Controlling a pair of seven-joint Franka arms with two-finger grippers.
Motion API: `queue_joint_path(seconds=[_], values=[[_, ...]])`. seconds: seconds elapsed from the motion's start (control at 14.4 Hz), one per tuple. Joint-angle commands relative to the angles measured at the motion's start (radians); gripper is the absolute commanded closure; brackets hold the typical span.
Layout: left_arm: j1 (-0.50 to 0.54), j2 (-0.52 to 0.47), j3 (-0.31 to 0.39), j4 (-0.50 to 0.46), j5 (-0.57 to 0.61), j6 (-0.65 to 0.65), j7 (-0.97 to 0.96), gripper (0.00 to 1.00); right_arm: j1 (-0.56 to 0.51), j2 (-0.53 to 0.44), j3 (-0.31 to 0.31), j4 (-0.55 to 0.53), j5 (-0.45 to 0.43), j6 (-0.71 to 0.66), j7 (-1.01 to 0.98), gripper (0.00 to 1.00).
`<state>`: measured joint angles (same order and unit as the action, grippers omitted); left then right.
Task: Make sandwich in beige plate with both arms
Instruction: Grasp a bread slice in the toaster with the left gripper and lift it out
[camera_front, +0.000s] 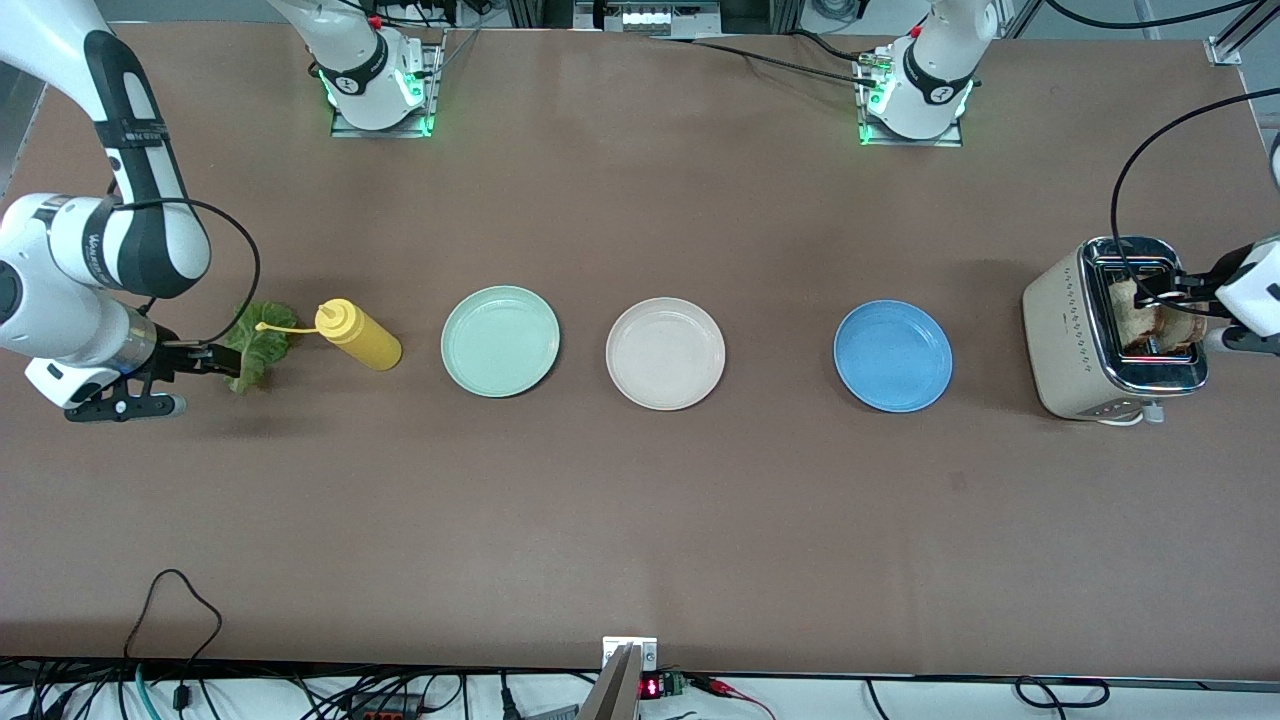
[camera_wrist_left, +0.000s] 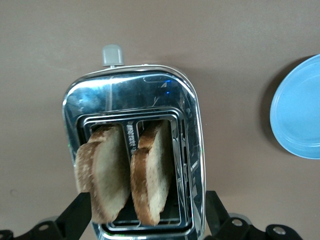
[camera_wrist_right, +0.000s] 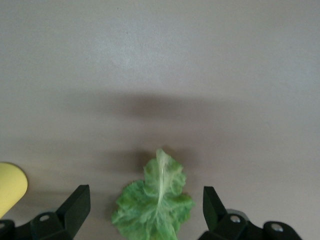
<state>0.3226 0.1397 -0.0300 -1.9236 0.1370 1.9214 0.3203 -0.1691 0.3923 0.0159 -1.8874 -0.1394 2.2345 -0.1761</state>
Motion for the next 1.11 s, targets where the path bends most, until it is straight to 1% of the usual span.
queue_joint_path(seconds=[0.0, 0.07, 0.14, 0.21, 0.35, 0.55, 0.69, 0.9, 1.04], values=[[0.013, -0.029, -0.016, -0.052, 0.009, 0.033, 0.019, 0.19, -0.013, 0.0, 0.007, -0.024, -0.015, 0.036, -0.006, 0.0], [0.013, -0.029, -0.016, -0.055, 0.009, 0.034, 0.019, 0.3, -0.013, 0.0, 0.009, -0.024, -0.017, 0.036, -0.006, 0.0], [0.015, -0.029, -0.016, -0.057, 0.007, 0.036, 0.019, 0.38, -0.016, 0.002, 0.009, -0.024, -0.017, 0.036, -0.006, 0.0], [0.015, -0.028, -0.016, -0.063, 0.007, 0.036, 0.019, 0.4, -0.021, 0.005, 0.009, -0.024, -0.017, 0.037, -0.005, 0.0], [0.023, -0.029, -0.016, -0.068, 0.007, 0.034, 0.019, 0.4, -0.021, 0.008, 0.009, -0.024, -0.016, 0.036, -0.005, 0.0], [0.03, -0.025, -0.016, -0.078, 0.009, 0.062, 0.019, 0.4, -0.02, -0.019, 0.01, -0.027, -0.017, 0.024, -0.022, 0.0], [0.035, -0.025, -0.016, -0.095, 0.009, 0.08, 0.02, 0.4, -0.024, -0.049, 0.012, -0.038, -0.009, 0.008, -0.086, 0.0], [0.044, -0.023, -0.016, -0.12, 0.009, 0.105, 0.019, 0.51, -0.021, -0.108, 0.016, -0.081, -0.006, -0.006, -0.103, 0.0], [0.05, -0.022, -0.016, -0.129, 0.009, 0.105, 0.02, 0.67, -0.016, -0.136, 0.018, -0.087, -0.003, -0.022, -0.103, 0.0]])
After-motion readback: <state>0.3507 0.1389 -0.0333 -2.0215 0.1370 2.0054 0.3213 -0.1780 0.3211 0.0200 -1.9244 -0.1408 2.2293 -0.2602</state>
